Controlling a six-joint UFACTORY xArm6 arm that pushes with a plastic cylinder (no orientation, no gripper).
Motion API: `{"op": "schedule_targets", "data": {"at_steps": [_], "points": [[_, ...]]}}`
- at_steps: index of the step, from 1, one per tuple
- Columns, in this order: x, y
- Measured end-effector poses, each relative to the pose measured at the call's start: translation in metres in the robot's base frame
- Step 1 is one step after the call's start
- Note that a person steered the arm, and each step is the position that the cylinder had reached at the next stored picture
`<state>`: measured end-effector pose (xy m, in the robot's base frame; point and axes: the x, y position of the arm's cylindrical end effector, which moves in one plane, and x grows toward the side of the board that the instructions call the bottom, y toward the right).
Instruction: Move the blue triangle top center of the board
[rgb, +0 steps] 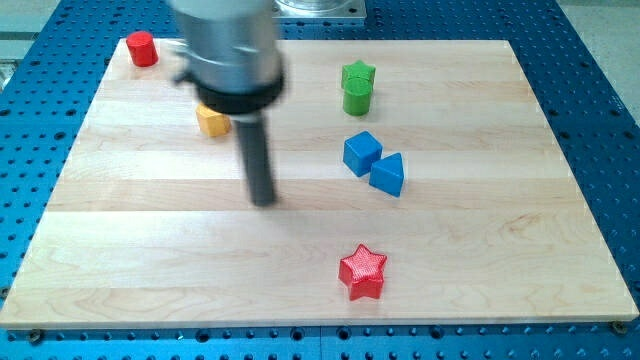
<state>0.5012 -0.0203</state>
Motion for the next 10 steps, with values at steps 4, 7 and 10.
{"op": "schedule_targets", "data": {"at_steps": [4,7,10], "points": [[-0.038,0.154],[-0.116,0.191],[-0.152,0.144]]}}
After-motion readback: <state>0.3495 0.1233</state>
